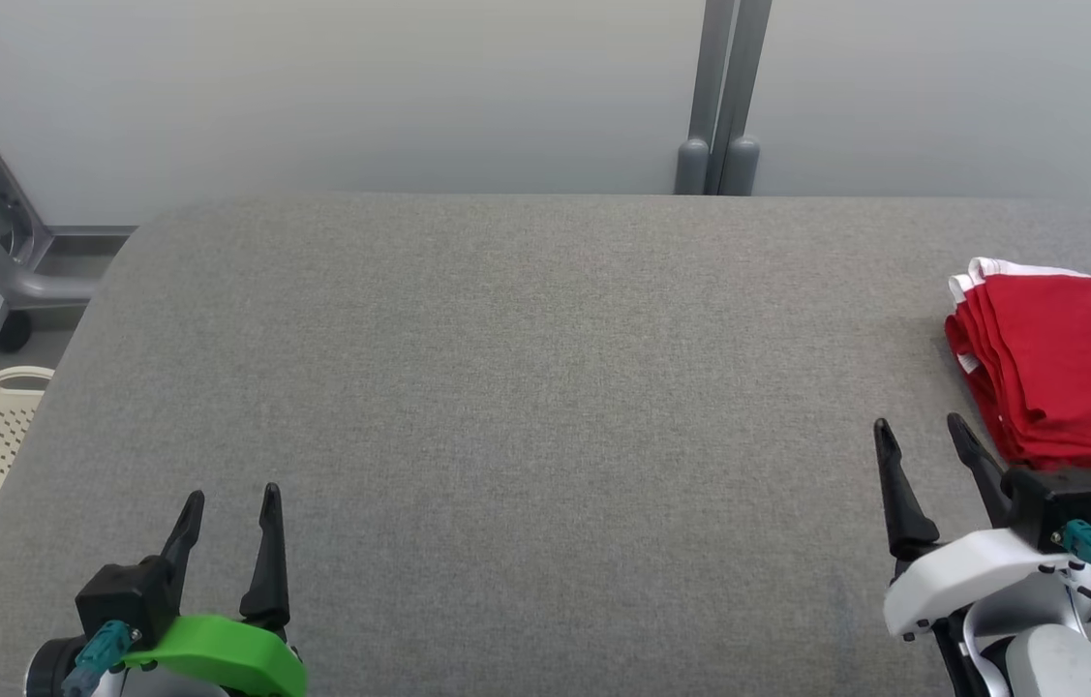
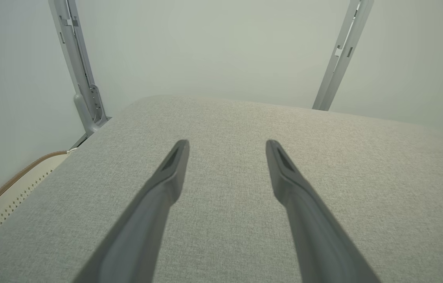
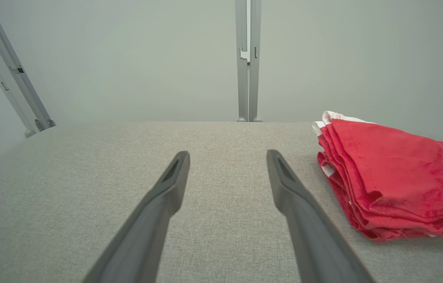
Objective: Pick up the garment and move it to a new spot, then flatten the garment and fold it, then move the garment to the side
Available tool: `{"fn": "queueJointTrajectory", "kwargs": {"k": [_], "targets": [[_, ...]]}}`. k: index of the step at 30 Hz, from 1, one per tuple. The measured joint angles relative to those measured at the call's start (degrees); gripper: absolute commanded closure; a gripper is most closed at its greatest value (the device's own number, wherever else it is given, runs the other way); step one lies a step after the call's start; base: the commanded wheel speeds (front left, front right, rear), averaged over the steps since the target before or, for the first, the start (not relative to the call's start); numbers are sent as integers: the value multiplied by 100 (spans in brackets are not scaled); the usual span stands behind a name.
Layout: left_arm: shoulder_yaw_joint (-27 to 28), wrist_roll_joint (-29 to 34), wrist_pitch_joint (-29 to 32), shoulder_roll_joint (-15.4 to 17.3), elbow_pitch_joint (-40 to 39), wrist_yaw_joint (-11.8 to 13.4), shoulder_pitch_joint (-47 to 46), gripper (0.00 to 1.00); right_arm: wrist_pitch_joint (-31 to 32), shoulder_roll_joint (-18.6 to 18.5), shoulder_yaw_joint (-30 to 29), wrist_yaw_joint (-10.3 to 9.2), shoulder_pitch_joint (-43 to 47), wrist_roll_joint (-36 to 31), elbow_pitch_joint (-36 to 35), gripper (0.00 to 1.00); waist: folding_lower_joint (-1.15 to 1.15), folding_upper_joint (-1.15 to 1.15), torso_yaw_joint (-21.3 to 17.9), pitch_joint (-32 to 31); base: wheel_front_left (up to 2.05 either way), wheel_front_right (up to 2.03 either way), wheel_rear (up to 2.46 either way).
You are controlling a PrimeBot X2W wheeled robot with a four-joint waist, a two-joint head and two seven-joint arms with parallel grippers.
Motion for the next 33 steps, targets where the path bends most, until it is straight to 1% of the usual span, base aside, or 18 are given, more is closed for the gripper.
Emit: {"fn": "queueJointTrajectory", "kwargs": {"k": [7, 9, 13, 20, 24, 33], "targets": [[2, -3, -147, 16, 63, -41, 97, 0, 9, 36, -27, 0, 352, 93, -100, 0, 0, 0, -103, -100, 0, 0, 0], [-9, -3, -179, 14, 138, -81, 108, 0, 11, 41, 57, 0, 413, 234, -25, 0, 0, 0, -156, -123, 0, 0, 0], [-5, -5, -203, 9, 240, -92, 108, 0, 25, 42, 166, 0, 414, 289, 110, 0, 0, 0, -196, -151, 0, 0, 0], [-127, -2, -154, 51, 438, -212, 108, 0, 8, 45, 319, 0, 413, 345, 342, 0, 0, 0, -205, -155, 0, 0, 0], [-180, 2, -60, 69, 495, -214, 106, 0, -1, 44, 359, 0, 401, 369, 402, 0, 0, 0, -204, -130, 0, 0, 0], [-192, 23, -101, 79, 421, -172, 51, 0, -33, 45, 339, 0, 389, 294, 396, 0, 0, 0, -171, -74, 0, 0, 0]]}}
